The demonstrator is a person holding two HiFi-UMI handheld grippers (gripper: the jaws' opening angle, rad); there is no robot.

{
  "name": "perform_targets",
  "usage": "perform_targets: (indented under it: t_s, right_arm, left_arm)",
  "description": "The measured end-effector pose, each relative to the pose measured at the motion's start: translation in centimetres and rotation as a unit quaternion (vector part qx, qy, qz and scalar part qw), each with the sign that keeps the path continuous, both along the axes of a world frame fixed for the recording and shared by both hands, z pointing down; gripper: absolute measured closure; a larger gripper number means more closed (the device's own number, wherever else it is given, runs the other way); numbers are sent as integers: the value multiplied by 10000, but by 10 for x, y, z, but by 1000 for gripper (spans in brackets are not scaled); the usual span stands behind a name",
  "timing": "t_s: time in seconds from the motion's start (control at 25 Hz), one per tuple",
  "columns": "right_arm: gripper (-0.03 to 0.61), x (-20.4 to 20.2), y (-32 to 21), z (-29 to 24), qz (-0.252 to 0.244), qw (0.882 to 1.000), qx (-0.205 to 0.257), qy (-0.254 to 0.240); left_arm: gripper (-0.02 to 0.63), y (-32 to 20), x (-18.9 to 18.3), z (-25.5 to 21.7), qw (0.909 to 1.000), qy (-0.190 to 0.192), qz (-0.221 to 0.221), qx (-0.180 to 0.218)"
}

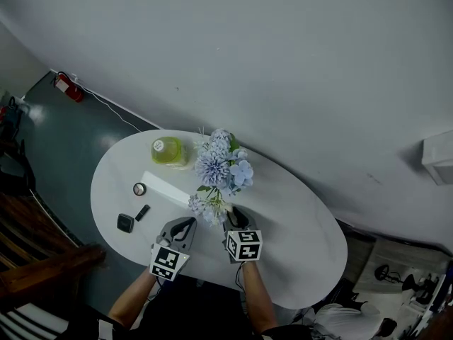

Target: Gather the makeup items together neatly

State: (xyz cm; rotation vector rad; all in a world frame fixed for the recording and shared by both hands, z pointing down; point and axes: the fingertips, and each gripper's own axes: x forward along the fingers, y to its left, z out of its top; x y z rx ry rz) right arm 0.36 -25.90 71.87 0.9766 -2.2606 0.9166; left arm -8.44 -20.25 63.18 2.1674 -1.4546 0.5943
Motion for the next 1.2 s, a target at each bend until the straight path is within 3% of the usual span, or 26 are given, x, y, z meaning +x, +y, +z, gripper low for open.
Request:
perform_targets:
  t_s: [0.32,0.68,1.2]
  right_arm:
    - [437,10,5,-32,200,9991,374,-86]
    - [440,41,33,-95,604,9927,1037,90]
    - [442,125,109,-164,1713,9669,1776,649]
  left_arm:
    - [597,17,-2,-14,9997,-19,62,217]
    - [597,35,12,-57,9961,87,441,763]
    - [597,76,69,-96,9804,469,1476,1217]
